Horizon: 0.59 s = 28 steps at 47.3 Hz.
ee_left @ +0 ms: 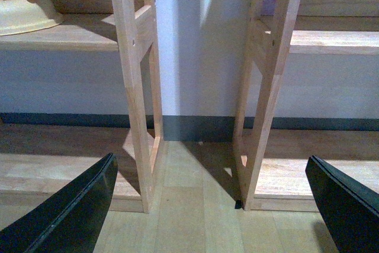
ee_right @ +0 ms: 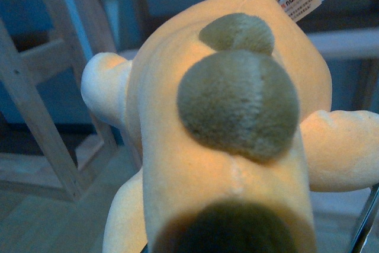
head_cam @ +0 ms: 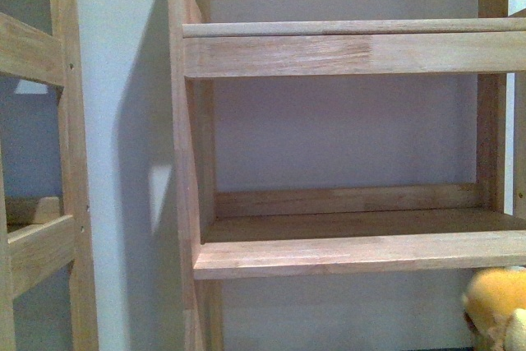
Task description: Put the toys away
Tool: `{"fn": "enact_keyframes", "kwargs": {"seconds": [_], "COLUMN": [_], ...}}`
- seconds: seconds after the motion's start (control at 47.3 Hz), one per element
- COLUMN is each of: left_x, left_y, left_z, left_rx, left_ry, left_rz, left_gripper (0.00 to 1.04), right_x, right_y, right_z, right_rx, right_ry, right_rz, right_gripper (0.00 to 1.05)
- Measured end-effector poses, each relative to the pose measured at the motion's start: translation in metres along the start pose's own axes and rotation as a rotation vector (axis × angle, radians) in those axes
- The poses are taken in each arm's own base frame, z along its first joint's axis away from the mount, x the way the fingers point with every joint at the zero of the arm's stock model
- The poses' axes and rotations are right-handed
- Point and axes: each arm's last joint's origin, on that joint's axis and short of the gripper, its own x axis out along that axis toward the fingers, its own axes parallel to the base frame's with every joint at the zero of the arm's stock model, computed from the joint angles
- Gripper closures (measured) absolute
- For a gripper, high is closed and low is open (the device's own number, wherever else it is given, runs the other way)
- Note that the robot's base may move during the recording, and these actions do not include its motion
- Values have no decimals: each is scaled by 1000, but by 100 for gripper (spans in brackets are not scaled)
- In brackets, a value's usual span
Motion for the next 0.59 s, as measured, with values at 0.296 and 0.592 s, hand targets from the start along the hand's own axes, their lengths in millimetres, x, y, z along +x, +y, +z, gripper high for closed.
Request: {"fn": "enact_keyframes", "kwargs": {"seconds": [0.296,0.592], "left_x": [0,0], "left_y": [0,0], "left_z": [0,0], "left_rx": [0,0], "left_ry": [0,0], "left_rz": [0,0], "left_gripper": [6,6], "right_x": [7,41], "right_y": [-2,3], "right_z": [59,126], "right_rx": [-20,-48], "right_ry": [-103,-169], "right_rz": [-17,4], "right_gripper": [97,97]}}
